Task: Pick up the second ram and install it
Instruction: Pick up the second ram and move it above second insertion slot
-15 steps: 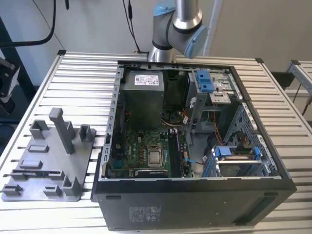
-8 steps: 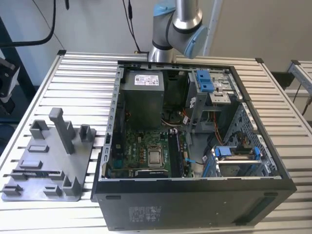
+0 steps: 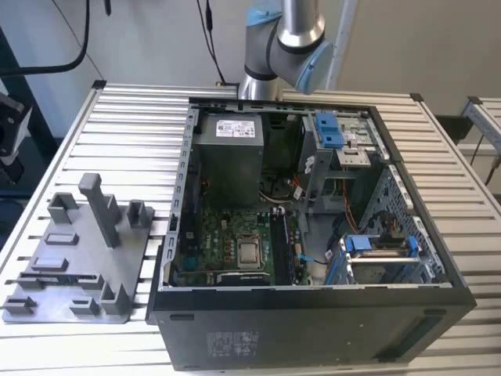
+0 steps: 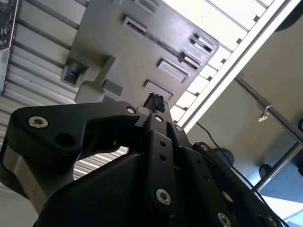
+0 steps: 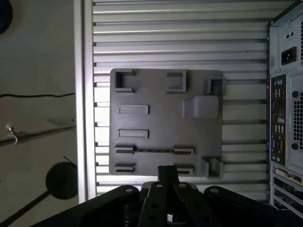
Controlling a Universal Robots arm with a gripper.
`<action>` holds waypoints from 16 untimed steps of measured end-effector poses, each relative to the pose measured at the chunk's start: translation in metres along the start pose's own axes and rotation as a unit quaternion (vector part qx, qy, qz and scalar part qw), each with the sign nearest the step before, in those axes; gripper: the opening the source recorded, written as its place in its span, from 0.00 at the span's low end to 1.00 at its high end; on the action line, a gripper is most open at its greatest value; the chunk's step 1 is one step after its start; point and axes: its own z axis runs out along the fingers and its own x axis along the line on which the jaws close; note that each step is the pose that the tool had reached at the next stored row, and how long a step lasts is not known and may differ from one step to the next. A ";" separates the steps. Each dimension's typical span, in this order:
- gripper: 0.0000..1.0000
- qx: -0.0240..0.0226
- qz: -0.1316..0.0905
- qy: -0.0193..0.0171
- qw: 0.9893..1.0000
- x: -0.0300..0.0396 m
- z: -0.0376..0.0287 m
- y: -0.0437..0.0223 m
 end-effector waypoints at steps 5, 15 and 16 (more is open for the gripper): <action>0.11 0.000 -0.014 0.001 1.000 0.0001 0.0001 0.0000; 0.11 0.000 -0.071 0.003 0.997 0.0000 0.0000 0.0000; 0.11 0.000 -0.076 0.004 0.997 0.0000 0.0000 0.0000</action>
